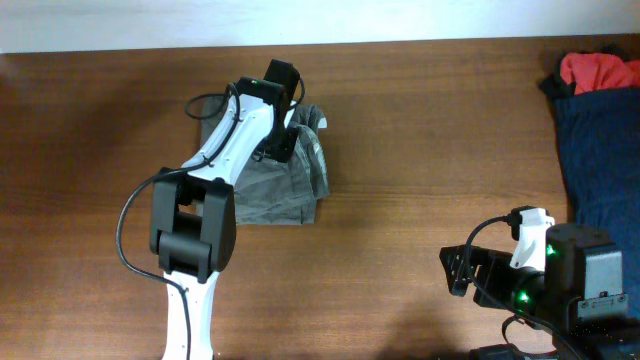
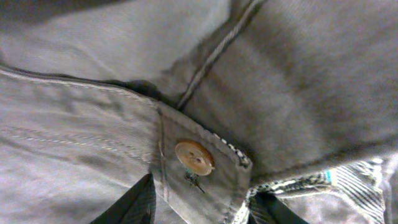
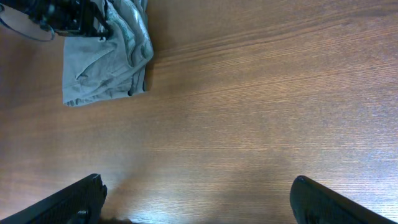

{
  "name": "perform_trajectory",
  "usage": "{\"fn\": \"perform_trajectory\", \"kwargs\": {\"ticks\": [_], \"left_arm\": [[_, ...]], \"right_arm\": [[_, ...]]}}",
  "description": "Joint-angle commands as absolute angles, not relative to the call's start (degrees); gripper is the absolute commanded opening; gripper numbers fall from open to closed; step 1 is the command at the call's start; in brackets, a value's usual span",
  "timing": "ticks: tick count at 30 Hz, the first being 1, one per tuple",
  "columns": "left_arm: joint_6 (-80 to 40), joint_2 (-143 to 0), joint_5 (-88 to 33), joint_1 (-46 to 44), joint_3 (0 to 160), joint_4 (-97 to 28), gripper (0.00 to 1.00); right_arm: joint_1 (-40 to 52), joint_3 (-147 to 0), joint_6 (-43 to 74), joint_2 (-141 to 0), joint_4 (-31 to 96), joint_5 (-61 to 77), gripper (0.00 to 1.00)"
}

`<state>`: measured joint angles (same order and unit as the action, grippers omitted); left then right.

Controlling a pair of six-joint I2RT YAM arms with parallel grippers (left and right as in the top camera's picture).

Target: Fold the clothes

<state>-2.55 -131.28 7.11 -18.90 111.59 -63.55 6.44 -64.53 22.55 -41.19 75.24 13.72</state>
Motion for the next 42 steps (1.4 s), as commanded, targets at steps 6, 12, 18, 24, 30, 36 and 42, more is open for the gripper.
{"fn": "perform_trajectory", "kwargs": {"ticks": [6, 12, 18, 24, 30, 36, 42], "left_arm": [[-1.7, -131.4, 6.8, -18.9, 119.2, -65.3, 0.41], [-1.7, -131.5, 2.4, -19.0, 119.2, -63.0, 0.38], [-1.7, -131.5, -1.0, -19.0, 119.2, -61.1, 0.37], [-1.7, -132.0, -1.1, -19.0, 119.1, -60.9, 0.37], [-1.6, -135.0, 1.5, -19.0, 119.1, -61.3, 0.37], [-1.5, -135.6, 6.5, -19.0, 119.1, -62.2, 0.38], [-1.2, -135.6, 6.5, -19.0, 119.1, -62.1, 0.23]], "right_arm": [[6.8, -64.3, 23.0, -41.2, 75.2, 12.8, 0.99], [6.8, -64.3, 23.0, -41.2, 75.2, 12.8, 0.99], [6.8, -64.3, 23.0, -41.2, 75.2, 12.8, 0.99], [6.8, -64.3, 23.0, -41.2, 75.2, 12.8, 0.99], [6.8, -64.3, 23.0, -41.2, 75.2, 12.8, 0.99], [6.8, -64.3, 23.0, -41.2, 75.2, 12.8, 0.99], [6.8, -64.3, 23.0, -41.2, 75.2, 12.8, 0.99]]}}
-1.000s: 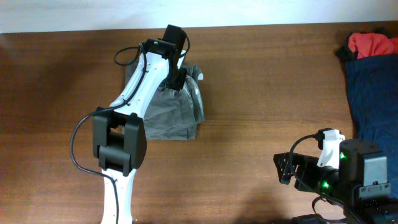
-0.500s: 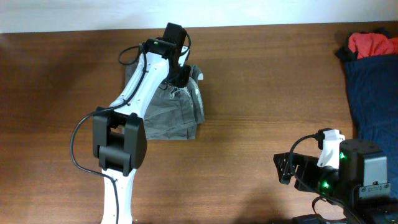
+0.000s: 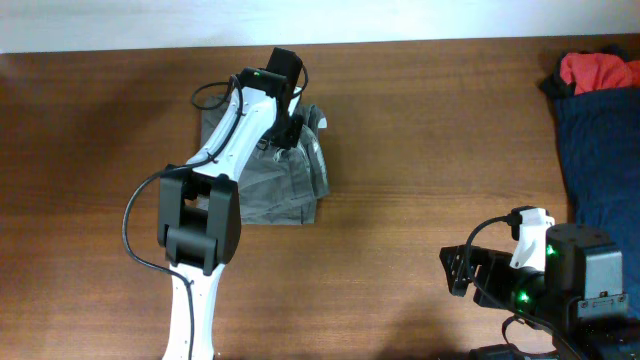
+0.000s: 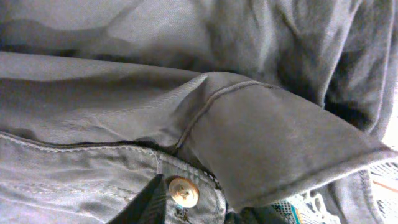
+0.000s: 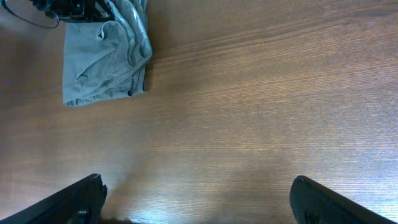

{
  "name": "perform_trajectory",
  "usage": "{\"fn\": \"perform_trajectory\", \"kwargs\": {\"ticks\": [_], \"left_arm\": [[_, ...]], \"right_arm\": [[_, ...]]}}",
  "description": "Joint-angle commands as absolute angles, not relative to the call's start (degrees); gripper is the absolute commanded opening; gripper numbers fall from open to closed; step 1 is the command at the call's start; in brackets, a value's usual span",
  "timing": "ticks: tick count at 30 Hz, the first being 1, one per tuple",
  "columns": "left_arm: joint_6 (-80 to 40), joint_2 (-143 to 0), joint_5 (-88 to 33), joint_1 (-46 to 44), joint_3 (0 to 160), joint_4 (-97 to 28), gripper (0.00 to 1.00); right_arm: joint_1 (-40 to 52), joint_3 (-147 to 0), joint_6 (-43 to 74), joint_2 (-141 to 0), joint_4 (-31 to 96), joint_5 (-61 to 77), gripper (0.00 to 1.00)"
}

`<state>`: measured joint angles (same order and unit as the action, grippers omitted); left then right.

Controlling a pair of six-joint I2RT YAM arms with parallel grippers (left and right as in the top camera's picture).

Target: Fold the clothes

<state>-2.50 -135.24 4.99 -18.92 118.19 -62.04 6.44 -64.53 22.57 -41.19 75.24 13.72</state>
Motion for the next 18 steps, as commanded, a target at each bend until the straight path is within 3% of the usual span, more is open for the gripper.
{"fn": "perform_trajectory", "kwargs": {"ticks": [1, 2, 3, 18], "left_arm": [[-1.2, -135.6, 6.5, -19.0, 119.1, -62.0, 0.16], [-1.2, -135.6, 6.4, -19.0, 119.1, -61.8, 0.03], [-1.2, -135.6, 6.3, -19.0, 119.1, -61.6, 0.01], [-1.3, -135.3, 3.7, -21.7, 125.9, -62.6, 0.01]], "right_arm": [[6.8, -64.3, 23.0, -41.2, 75.2, 12.8, 0.99], [6.8, -64.3, 23.0, -41.2, 75.2, 12.8, 0.99], [6.8, -64.3, 23.0, -41.2, 75.2, 12.8, 0.99], [6.8, -64.3, 23.0, -41.2, 75.2, 12.8, 0.99]]}}
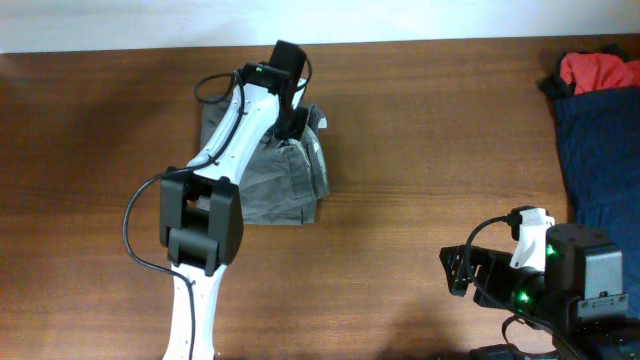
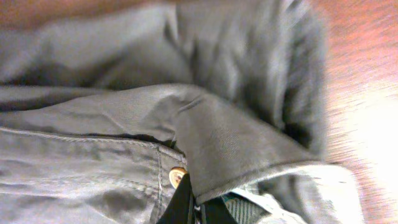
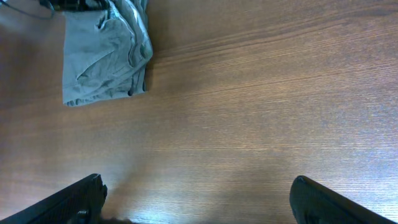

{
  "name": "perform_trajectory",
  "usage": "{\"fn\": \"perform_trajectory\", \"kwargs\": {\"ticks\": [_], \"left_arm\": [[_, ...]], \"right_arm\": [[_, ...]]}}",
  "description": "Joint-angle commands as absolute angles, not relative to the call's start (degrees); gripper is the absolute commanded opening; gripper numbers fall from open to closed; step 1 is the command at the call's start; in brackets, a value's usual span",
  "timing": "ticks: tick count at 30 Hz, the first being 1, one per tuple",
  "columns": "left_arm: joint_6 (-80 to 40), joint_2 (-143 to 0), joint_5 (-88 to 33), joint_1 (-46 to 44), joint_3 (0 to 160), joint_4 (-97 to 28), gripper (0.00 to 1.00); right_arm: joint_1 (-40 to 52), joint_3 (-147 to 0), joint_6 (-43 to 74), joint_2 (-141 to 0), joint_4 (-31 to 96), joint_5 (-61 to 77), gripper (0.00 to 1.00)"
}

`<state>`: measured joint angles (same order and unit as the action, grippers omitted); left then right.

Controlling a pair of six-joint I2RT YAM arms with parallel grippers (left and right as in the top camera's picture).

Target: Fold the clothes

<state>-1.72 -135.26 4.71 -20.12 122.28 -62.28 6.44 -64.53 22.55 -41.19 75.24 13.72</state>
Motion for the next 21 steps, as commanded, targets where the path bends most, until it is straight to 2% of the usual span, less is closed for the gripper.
{"fn": "perform_trajectory", "kwargs": {"ticks": [1, 12, 21], "left_arm": [[-1.3, -135.3, 3.7, -22.0, 126.6, -62.6, 0.01], [-3.6, -135.4, 3.6, -23.3, 127.5, -59.8, 0.02], [-6.9, -138.5, -10.2, -23.7, 127.5, -57.5, 0.07]], "right_arm": [[6.8, -64.3, 23.0, -41.2, 75.2, 12.8, 0.99], [6.8, -64.3, 23.0, -41.2, 75.2, 12.8, 0.99], [6.8, -64.3, 23.0, -41.2, 75.2, 12.8, 0.99]]}}
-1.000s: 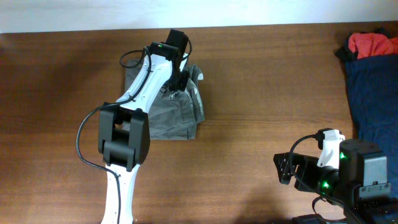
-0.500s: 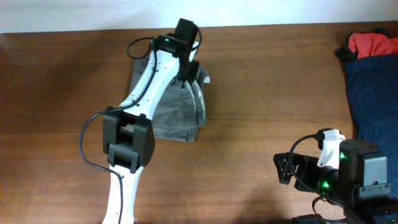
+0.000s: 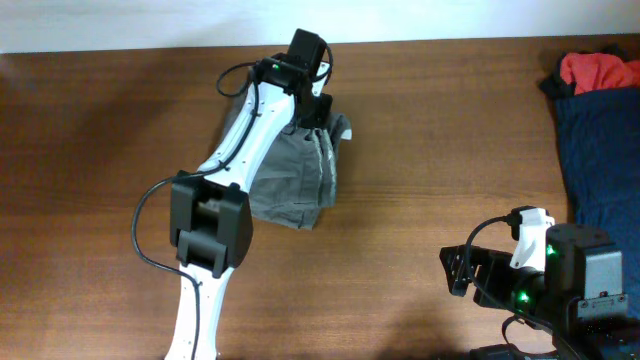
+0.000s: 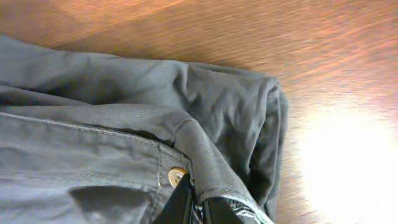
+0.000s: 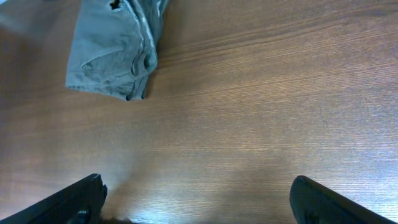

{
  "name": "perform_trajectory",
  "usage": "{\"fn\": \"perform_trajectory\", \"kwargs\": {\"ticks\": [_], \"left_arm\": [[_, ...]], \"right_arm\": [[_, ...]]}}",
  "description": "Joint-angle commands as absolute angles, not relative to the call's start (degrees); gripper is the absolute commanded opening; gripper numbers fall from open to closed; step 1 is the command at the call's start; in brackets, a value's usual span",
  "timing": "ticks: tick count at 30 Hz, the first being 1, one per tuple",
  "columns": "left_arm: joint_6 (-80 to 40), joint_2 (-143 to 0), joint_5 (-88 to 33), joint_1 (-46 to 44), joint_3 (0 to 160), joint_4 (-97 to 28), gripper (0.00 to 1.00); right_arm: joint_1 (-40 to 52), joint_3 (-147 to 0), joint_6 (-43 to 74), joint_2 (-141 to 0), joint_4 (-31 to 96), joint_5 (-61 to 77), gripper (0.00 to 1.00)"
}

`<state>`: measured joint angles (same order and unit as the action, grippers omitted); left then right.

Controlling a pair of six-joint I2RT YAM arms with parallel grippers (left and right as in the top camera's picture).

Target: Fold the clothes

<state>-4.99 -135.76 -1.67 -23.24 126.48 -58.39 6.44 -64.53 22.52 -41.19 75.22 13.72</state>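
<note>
A folded grey garment [image 3: 290,175] lies on the brown table, left of centre; it also shows at the top left of the right wrist view as grey cloth [image 5: 115,53]. My left gripper [image 3: 318,112] is at its far right corner, shut on the waistband beside a tan button [image 4: 176,175]; the dark fingers [image 4: 180,205] pinch the cloth edge. My right gripper [image 5: 196,199] stands open above bare wood at the front right, its fingertips [image 5: 84,193] wide apart with nothing between them.
A pile of clothes lies at the far right edge: a dark blue piece [image 3: 605,150] with a red one [image 3: 598,68] behind it. The right arm's base [image 3: 560,275] sits at the front right. The table's far edge [image 3: 150,48] meets a white wall.
My left gripper, shut on the waistband, has moved to the right and taken the garment's far corner with it; the whole garment has shifted and turned a little rightward. The right arm is unmoved.
At first my left gripper was open, low over the garment's far edge near the button. Later its fingers stood either side of the waistband, then shut on it. Now the pinched corner sits further right. My right gripper stayed open throughout.
</note>
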Motion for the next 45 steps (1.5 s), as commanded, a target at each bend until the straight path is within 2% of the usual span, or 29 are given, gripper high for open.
{"fn": "perform_trajectory", "kwargs": {"ticks": [1, 3, 6, 11, 15, 17, 18, 21, 22, 23, 25, 31, 38, 45], "left_arm": [[-6.8, -139.5, -11.7, -24.2, 127.5, -57.3, 0.13], [-6.8, -139.8, -11.6, -24.7, 127.5, -57.3, 0.27], [-6.8, -139.3, -11.6, -24.7, 128.0, -57.4, 0.40], [-6.8, -136.6, -11.7, -24.3, 134.5, -61.5, 0.40], [-6.2, -132.8, -11.5, -24.2, 141.4, -66.0, 0.45], [-6.0, -130.8, -8.4, -24.0, 144.1, -69.6, 0.70], [-6.0, -130.1, -6.6, -23.8, 144.8, -71.3, 0.70], [-6.0, -128.5, 0.1, -23.0, 145.5, -77.3, 0.70], [-6.0, -128.6, 1.3, -21.6, 145.3, -81.5, 0.58], [-6.7, -129.1, 1.0, -20.8, 144.8, -83.3, 0.53], [-6.9, -129.8, 0.6, -19.4, 143.6, -86.2, 0.47], [-6.9, -131.9, -3.8, -16.5, 136.0, -86.8, 0.20], [-7.2, -132.4, -5.4, -16.3, 125.0, -74.0, 0.18], [-9.9, -134.7, -5.7, -16.6, 121.1, -68.8, 0.17]], "right_arm": [[6.8, -64.3, 23.0, -41.2, 75.2, 12.8, 0.99], [6.8, -64.3, 23.0, -41.2, 75.2, 12.8, 0.99], [6.8, -64.3, 23.0, -41.2, 75.2, 12.8, 0.99], [6.8, -64.3, 23.0, -41.2, 75.2, 12.8, 0.99], [6.8, -64.3, 23.0, -41.2, 75.2, 12.8, 0.99], [6.8, -64.3, 23.0, -41.2, 75.2, 12.8, 0.99], [6.8, -64.3, 23.0, -41.2, 75.2, 12.8, 0.99], [6.8, -64.3, 23.0, -41.2, 75.2, 12.8, 0.99], [6.8, -64.3, 23.0, -41.2, 75.2, 12.8, 0.99], [6.8, -64.3, 23.0, -41.2, 75.2, 12.8, 0.99], [6.8, -64.3, 23.0, -41.2, 75.2, 12.8, 0.99], [6.8, -64.3, 23.0, -41.2, 75.2, 12.8, 0.99], [6.8, -64.3, 23.0, -41.2, 75.2, 12.8, 0.99], [6.8, -64.3, 23.0, -41.2, 75.2, 12.8, 0.99]]}}
